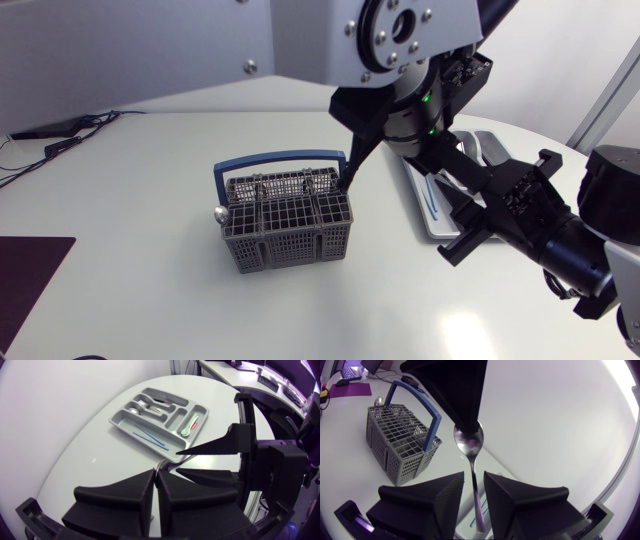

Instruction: Unload the cutlery basket into the drawer organizer.

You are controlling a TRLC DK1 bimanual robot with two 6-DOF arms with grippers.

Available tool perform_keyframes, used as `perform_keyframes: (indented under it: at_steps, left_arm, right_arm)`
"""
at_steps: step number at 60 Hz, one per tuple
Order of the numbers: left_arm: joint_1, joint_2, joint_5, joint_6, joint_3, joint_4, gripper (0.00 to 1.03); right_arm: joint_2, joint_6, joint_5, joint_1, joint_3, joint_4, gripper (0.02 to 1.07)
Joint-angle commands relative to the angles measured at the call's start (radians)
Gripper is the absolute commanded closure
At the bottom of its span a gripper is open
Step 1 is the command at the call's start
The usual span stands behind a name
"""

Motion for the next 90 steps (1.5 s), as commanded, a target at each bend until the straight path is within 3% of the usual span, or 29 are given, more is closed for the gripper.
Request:
perform_keyframes:
  at_steps: [1, 5, 15, 44, 53, 60, 64, 69, 78, 90]
  left_arm:
    - [-0.009, 0.028, 0.019, -0.037, 0.033, -0.012, 0.98]
    - [-0.009, 0.028, 0.019, -0.037, 0.028, -0.014, 0.98]
    - [-0.007, 0.031, 0.024, -0.041, 0.031, -0.015, 0.98]
    - [-0.013, 0.041, 0.024, -0.046, 0.027, -0.018, 0.94]
    - [-0.012, 0.031, 0.024, -0.047, 0.022, -0.018, 0.75]
    - [0.004, -0.005, 0.024, -0.046, 0.028, -0.017, 0.33]
    - [0.014, -0.028, 0.024, -0.04, 0.028, -0.014, 0.18]
    - [0.041, -0.067, 0.021, -0.012, 0.022, -0.012, 0.15]
    - [0.12, -0.155, 0.021, 0.054, -0.012, -0.01, 0.11]
    - [0.228, -0.267, 0.022, 0.144, -0.049, -0.004, 0.1]
  right_arm:
    - [0.007, 0.012, 0.004, 0.008, -0.033, 0.028, 0.82]
    - [0.009, 0.011, 0.004, 0.008, -0.039, 0.036, 0.83]
    - [-0.005, -0.001, -0.013, 0.008, -0.05, 0.036, 0.96]
    - [-0.034, -0.015, -0.058, -0.024, -0.075, 0.026, 1.0]
    - [-0.032, -0.014, -0.078, -0.043, -0.081, 0.03, 1.0]
    - [-0.037, -0.018, -0.121, -0.081, -0.082, 0.019, 1.0]
    - [-0.043, -0.035, -0.154, -0.11, -0.087, 0.002, 1.0]
    - [-0.054, -0.069, -0.211, -0.175, -0.092, -0.02, 1.0]
    - [-0.045, -0.139, -0.429, -0.4, -0.078, -0.075, 0.99]
    - [0.03, -0.29, -0.618, -0.609, -0.044, -0.138, 0.99]
